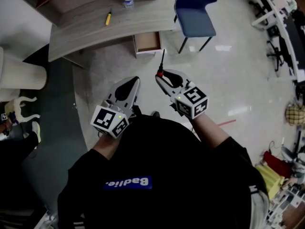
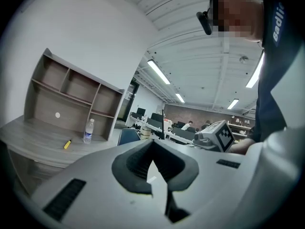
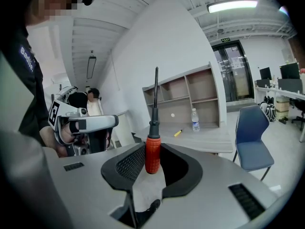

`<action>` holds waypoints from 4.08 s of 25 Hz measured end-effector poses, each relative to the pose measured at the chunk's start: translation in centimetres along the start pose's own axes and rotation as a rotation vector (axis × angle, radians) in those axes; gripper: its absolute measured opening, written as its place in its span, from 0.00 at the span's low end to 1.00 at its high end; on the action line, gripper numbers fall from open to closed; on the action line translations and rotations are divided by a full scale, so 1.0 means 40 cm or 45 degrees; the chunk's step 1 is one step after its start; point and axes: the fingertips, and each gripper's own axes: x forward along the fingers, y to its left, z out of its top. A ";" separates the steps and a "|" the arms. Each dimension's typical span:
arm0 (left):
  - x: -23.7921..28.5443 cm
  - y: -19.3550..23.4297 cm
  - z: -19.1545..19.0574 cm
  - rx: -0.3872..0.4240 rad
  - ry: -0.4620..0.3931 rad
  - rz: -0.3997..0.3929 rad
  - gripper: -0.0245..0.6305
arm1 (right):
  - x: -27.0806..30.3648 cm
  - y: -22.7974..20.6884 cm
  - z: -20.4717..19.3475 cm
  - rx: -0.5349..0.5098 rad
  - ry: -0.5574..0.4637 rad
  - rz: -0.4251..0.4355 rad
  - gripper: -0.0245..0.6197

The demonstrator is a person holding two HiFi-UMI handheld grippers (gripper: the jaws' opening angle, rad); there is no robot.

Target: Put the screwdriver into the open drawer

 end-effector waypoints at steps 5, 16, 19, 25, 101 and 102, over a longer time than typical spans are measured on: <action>0.055 0.101 0.027 -0.011 0.017 -0.062 0.04 | 0.092 -0.048 0.034 0.027 0.019 -0.058 0.22; 0.177 0.313 0.108 -0.017 0.082 -0.235 0.04 | 0.301 -0.154 0.125 0.085 0.028 -0.189 0.22; 0.196 0.368 0.126 -0.028 0.091 -0.276 0.04 | 0.344 -0.171 0.138 0.106 0.039 -0.235 0.22; 0.225 0.452 0.139 -0.046 0.100 -0.345 0.04 | 0.416 -0.209 0.130 0.152 0.062 -0.328 0.22; 0.389 0.659 -0.103 -0.235 0.128 0.070 0.04 | 0.702 -0.710 -0.638 -0.454 1.169 -0.161 0.22; 0.389 0.660 -0.104 -0.235 0.131 0.069 0.04 | 0.707 -0.714 -0.634 -0.456 1.178 -0.158 0.22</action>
